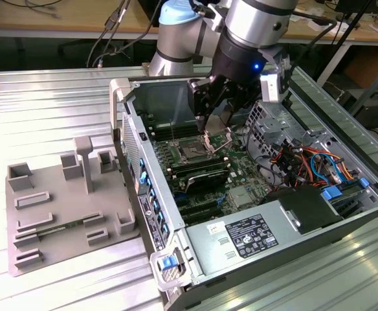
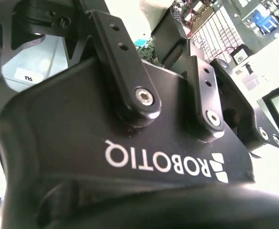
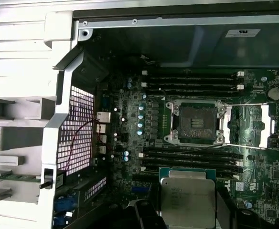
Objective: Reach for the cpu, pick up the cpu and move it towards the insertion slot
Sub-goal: 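Pick up the cpu and move it towards the insertion slot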
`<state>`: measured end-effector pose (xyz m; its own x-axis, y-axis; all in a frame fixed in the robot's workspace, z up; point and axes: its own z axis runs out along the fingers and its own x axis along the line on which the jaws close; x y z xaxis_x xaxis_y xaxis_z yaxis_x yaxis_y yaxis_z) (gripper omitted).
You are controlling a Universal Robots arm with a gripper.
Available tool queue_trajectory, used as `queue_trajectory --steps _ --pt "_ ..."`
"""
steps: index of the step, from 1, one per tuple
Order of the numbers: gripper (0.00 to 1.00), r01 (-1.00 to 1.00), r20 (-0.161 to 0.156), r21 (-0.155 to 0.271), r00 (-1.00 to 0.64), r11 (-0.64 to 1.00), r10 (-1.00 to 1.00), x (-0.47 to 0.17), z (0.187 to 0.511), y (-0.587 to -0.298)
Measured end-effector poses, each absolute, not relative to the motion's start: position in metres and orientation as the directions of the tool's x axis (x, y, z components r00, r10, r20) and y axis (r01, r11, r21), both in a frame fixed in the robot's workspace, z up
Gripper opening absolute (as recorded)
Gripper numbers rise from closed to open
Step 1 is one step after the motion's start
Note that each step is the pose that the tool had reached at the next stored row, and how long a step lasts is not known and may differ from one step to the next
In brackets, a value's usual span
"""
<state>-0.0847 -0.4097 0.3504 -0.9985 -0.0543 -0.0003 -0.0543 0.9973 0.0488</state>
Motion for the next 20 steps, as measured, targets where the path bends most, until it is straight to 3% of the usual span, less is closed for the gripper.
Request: queue_trajectory --steps 20 --pt "0.55 -0.054 0.000 0.050 -0.999 0.997 -0.054 -0.070 0.340 -0.409"
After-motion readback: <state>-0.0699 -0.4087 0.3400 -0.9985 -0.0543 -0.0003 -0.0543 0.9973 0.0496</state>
